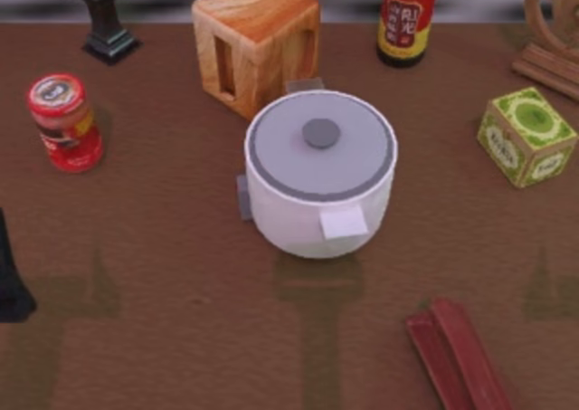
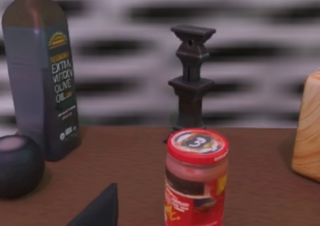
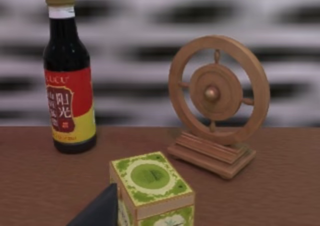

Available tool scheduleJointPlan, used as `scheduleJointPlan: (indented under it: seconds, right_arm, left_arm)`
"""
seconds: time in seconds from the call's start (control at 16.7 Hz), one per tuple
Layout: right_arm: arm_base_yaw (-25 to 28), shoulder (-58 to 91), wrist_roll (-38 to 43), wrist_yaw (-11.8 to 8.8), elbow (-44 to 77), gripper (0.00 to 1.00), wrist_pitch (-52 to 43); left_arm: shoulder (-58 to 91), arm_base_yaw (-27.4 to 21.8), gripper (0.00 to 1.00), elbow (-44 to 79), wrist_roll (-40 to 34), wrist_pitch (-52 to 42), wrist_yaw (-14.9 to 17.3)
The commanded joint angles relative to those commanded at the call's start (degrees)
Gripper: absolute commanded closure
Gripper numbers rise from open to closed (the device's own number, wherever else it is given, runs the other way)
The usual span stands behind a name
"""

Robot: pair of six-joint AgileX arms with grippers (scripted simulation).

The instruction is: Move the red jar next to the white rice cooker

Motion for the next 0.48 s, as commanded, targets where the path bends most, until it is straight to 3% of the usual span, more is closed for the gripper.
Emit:
scheduleJointPlan:
  seconds: [0.24,0.48]
  right_arm:
    - [0.0,0.0,0.0,0.0,0.0,0.0,0.0]
    - [0.0,0.0,0.0,0.0,0.0,0.0,0.0]
  left_arm:
    - [1.31,0.08,0.0,1.51,0.41,-0.8,-0.09]
    - [10.2,0.19,0.0,11.21,3.03,-6.31,-0.27]
